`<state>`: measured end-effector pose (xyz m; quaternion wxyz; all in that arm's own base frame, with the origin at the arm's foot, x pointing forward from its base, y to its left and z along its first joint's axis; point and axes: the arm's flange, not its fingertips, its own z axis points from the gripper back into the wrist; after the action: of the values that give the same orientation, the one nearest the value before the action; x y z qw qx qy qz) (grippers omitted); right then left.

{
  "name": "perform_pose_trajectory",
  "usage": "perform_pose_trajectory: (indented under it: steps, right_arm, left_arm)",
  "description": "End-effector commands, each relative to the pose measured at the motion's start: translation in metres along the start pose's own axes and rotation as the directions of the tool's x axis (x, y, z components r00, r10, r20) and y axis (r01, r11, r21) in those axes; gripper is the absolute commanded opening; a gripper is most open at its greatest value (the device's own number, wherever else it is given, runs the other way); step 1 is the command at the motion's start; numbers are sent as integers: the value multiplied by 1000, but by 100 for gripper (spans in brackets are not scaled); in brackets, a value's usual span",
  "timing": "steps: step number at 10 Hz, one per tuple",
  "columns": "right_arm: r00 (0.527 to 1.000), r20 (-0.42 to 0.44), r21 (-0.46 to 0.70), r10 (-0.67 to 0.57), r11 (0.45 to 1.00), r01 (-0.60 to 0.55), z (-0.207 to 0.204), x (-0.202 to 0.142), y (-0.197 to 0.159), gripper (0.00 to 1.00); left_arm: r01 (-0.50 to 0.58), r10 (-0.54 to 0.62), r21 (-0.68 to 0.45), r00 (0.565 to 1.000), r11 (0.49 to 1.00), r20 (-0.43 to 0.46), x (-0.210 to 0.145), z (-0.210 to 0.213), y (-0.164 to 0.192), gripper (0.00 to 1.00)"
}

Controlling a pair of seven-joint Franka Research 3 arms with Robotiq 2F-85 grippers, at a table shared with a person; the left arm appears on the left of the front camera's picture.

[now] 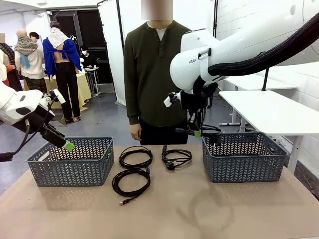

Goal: Organize the cables according to human instructions.
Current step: Pick up a bundle of cables and place it in the basket indicated by the human.

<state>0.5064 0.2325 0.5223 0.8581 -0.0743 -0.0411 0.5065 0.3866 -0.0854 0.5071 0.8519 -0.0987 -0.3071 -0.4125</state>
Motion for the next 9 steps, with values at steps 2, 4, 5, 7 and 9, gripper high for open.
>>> perform_pose_trajectory:
  steps: [2, 4, 5, 7, 9]
  right_arm:
    - [1000, 4, 9, -17, 1000, 17, 0, 2, 4, 0]
    - [1000, 4, 9, -17, 1000, 17, 0, 2, 4, 0]
    - [1000, 4, 9, -17, 1000, 17, 0, 2, 4, 0]
    - [1000, 4, 9, -17, 1000, 17, 0, 2, 4, 0]
    - [1000, 4, 9, -17, 1000, 17, 0, 2, 4, 0]
  left_arm:
    - [-10, 10, -6, 1000, 1000, 11, 0, -1, 2, 100]
    - [-10, 10, -6, 1000, 1000, 11, 0, -1, 2, 100]
    - [-10, 10, -6, 1000, 1000, 11, 0, -1, 2, 100]
    - [-10, 10, -6, 1000, 1000, 11, 0, -1, 2, 100]
    - [-10, 10, -6, 1000, 1000, 11, 0, -1, 2, 100]
